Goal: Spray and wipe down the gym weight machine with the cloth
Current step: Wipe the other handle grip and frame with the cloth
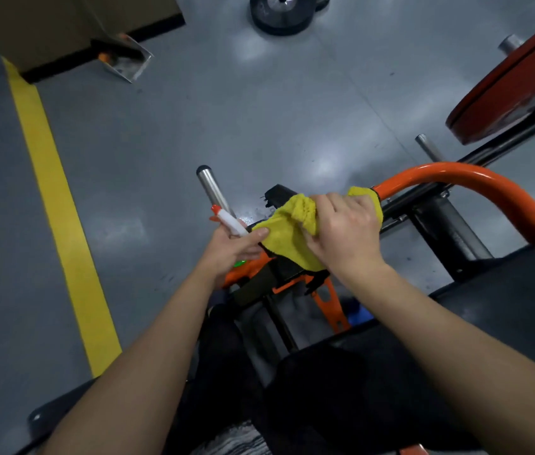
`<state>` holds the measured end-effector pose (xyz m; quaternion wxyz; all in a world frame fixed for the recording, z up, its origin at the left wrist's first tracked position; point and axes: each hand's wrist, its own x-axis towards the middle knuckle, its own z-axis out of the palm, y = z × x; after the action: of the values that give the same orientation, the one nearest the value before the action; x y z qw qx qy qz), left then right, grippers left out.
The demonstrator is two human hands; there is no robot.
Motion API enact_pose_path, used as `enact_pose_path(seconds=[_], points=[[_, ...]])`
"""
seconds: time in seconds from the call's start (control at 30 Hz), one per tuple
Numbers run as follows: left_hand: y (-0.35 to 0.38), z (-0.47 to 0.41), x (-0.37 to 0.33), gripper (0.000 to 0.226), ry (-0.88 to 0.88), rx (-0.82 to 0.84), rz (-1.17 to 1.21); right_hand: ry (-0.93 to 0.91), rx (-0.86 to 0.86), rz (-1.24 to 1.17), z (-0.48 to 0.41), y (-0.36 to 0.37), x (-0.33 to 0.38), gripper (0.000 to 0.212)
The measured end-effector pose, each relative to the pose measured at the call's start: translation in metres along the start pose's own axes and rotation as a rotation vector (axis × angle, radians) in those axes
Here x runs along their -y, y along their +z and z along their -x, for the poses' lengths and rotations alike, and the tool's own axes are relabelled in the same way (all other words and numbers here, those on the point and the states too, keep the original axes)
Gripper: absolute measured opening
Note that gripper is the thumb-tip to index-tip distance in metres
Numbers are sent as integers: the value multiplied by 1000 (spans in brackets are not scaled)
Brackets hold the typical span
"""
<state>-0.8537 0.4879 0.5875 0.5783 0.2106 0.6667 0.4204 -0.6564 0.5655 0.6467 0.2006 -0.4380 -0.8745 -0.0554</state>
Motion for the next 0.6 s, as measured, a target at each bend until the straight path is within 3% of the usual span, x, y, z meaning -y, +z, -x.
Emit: enact_pose_path(seconds=[0.07, 0.23, 0.43, 0.53, 0.6], points=[[-2, -3, -6, 35, 0, 8, -23, 42, 66, -20, -9, -7, 4, 37], [-4, -2, -24, 35, -19, 135, -70, 191, 102, -133, -12, -39, 2, 39], [-6, -6, -38, 15, -141, 185, -254, 311, 48, -238, -17, -81, 35, 40], [-2, 2, -44, 22, -201, 118, -316, 302, 223, -284, -28, -83, 61, 41], [-7, 12, -49, 23, -283, 80, -176, 311, 408, -308, -35, -69, 64, 38]])
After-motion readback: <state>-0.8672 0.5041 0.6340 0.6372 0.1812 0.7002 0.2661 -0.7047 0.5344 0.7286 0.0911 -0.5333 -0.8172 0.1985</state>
